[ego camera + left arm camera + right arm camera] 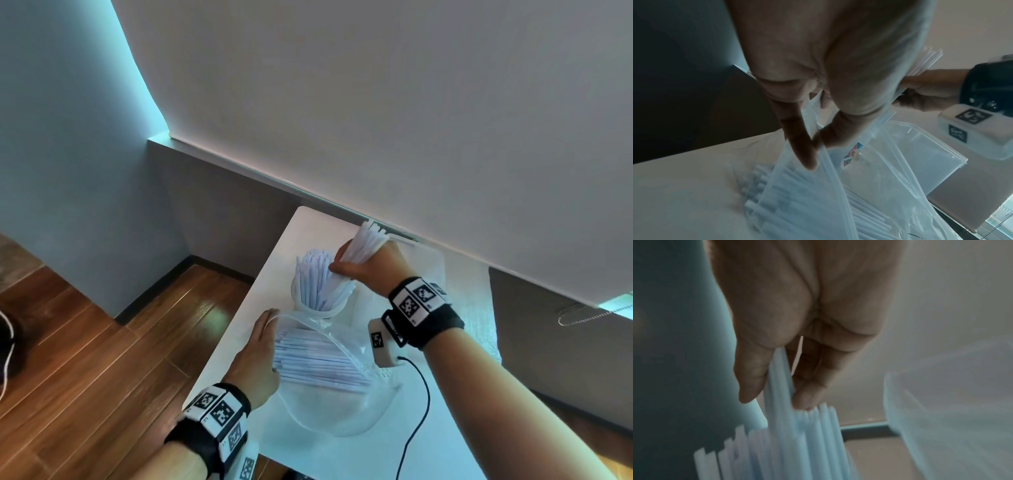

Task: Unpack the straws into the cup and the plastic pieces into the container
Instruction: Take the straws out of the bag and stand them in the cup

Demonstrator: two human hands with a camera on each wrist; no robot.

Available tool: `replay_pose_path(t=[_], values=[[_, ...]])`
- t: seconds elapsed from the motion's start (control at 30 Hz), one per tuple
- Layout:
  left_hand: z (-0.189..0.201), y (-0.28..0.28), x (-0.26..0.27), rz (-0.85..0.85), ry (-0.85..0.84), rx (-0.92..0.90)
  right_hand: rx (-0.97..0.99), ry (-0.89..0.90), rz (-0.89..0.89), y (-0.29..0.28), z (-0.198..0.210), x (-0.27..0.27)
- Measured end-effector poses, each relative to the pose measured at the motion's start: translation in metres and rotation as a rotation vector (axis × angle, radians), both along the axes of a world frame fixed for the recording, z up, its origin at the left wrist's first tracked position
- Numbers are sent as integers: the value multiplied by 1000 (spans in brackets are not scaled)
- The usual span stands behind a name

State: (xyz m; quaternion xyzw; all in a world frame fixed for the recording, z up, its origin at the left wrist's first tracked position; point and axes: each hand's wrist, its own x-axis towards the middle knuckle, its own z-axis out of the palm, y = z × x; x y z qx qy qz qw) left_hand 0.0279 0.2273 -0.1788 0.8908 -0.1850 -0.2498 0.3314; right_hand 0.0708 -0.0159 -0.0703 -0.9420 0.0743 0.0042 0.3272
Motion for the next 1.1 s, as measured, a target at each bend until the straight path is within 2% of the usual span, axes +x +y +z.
replay_pose_path(t=[0.07,0.13,0.4,0.5,0.57,0.63,0.7,1.0,1.1], values=[[0,0,0,3,9,-4,-86,66,7,3,-12,1],[1,0,0,7,10,-8,-91,28,-12,3,-16,1],[0,-1,0,12,19,-4,139,-243,-177,0,-8,5],[1,-2,0,8,23,-2,-26,-286,-111,12,-16,-3],[2,-3,0,8,22,4,-212,-200,6,23,-26,-10],[2,-4,0,9,21,23,-315,-66,81,31,-35,-16],[2,-5,0,12,26,32,-328,-40,87,34,-39,-18],[2,-4,-2,11,28,34,-321,-284,-16,24,-55,-10],[3,-5,-2,10,36,35,-308,-201,39,24,-58,-12]])
